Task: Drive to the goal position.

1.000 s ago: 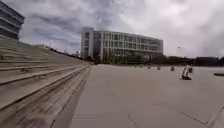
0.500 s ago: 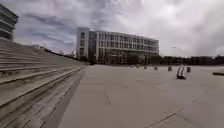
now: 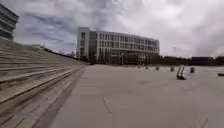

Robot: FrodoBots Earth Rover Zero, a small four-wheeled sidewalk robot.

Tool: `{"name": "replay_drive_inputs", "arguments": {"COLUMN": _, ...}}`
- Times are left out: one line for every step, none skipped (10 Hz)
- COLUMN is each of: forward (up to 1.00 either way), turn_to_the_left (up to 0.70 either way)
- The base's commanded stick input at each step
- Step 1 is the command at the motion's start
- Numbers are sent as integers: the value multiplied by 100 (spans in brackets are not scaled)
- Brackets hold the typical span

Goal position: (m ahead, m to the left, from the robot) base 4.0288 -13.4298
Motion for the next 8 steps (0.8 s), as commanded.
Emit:
{"name": "replay_drive_inputs", "arguments": {"forward": 70, "turn_to_the_left": 0}}
{"name": "replay_drive_inputs", "arguments": {"forward": 70, "turn_to_the_left": 0}}
{"name": "replay_drive_inputs", "arguments": {"forward": 70, "turn_to_the_left": 0}}
{"name": "replay_drive_inputs", "arguments": {"forward": 70, "turn_to_the_left": 0}}
{"name": "replay_drive_inputs", "arguments": {"forward": 70, "turn_to_the_left": 0}}
{"name": "replay_drive_inputs", "arguments": {"forward": 70, "turn_to_the_left": 0}}
{"name": "replay_drive_inputs", "arguments": {"forward": 70, "turn_to_the_left": 0}}
{"name": "replay_drive_inputs", "arguments": {"forward": 70, "turn_to_the_left": 0}}
